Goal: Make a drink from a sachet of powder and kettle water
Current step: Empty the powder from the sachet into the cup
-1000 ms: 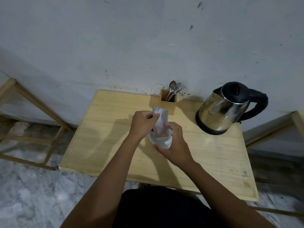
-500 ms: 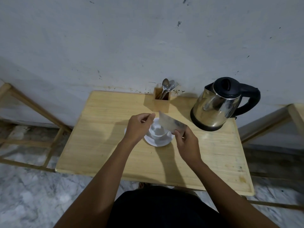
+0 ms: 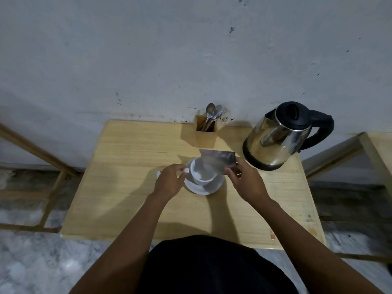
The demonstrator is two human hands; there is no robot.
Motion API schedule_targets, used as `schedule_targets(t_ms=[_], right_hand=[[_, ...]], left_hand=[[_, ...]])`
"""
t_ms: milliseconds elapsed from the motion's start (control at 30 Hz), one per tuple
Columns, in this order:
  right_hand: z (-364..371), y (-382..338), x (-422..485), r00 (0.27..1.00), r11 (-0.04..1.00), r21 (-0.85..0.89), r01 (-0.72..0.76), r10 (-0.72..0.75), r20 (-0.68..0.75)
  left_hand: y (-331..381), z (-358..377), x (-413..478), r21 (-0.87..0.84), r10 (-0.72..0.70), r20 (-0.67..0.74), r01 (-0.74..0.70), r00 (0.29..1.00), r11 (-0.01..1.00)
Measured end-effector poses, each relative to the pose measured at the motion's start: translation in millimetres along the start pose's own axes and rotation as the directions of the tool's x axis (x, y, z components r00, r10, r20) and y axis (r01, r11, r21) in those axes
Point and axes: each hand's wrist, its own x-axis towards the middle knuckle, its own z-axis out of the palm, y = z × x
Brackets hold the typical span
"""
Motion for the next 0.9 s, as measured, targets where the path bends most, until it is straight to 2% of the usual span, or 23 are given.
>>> schedule_targets(t_ms=[100, 167, 367, 567, 767, 900], right_hand=[[-3, -4, 6, 0.999, 0.978, -0.206, 0.019, -0.008, 0.05], [-4, -7, 11, 0.997, 0.961, -0.273, 0.037, -0.018, 0.068], [-8, -14, 20, 0.994, 0.957, -0.27, 0.108, -0.094, 0.062], [-11, -19, 28, 0.971, 0.891, -0.39, 0.233, -0.232, 0.05], [-14, -22, 31, 0.944, 0.839, -0.45, 0.307, -0.328, 0.032], [-16, -26, 37, 0.929, 0.83, -0.426, 0.361, -0.357, 0.091]], left_hand=[[-5, 1, 6, 0.013, 0.02, 0.017, -0.02, 1.0, 1.0], [-8, 2, 10, 0.015, 0.039, 0.003, -0.039, 0.999, 0.999], [-12, 2, 13, 0.01, 0.087, 0.003, -0.087, 0.996, 0.996], [-14, 2, 13, 0.007, 0.11, -0.011, -0.11, 0.994, 0.994], [-11, -2, 15, -0.048, 0.103, 0.06, -0.1, 0.993, 0.994], [9, -11, 19, -0.079, 0.223, 0.026, -0.221, 0.974, 0.972]])
